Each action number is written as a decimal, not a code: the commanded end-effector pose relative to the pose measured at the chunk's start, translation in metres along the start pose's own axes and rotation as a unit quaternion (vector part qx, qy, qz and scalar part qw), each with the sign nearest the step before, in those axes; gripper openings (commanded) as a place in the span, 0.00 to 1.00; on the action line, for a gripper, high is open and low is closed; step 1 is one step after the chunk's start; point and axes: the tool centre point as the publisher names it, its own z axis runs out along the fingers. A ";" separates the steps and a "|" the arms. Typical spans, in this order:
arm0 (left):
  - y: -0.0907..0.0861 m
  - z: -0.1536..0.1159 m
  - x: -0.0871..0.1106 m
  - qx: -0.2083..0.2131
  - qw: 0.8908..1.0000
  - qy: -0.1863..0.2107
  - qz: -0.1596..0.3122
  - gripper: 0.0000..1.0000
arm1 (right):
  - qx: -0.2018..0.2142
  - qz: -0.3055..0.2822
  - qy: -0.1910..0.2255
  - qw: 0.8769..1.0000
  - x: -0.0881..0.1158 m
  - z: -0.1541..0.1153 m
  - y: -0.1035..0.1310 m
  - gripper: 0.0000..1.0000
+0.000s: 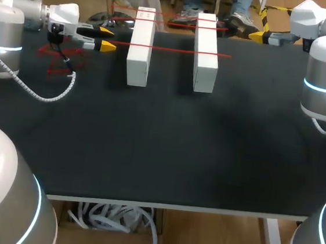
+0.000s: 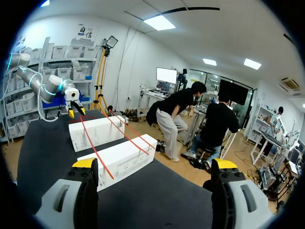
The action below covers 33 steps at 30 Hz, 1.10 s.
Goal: Grab the tape and strap the tape.
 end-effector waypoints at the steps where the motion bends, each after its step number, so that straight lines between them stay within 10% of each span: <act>1: 0.003 0.005 -0.010 0.002 1.000 0.013 0.001 0.41 | 0.000 0.000 0.000 1.000 0.000 0.000 0.000 1.00; 28: 0.017 -0.004 -0.022 -0.003 1.000 0.018 -0.006 0.45 | 0.000 0.000 0.000 1.000 0.000 0.000 0.000 1.00; 33: 0.017 -0.005 -0.021 -0.002 1.000 0.021 -0.007 0.31 | 0.000 0.000 0.000 1.000 0.000 0.000 0.000 1.00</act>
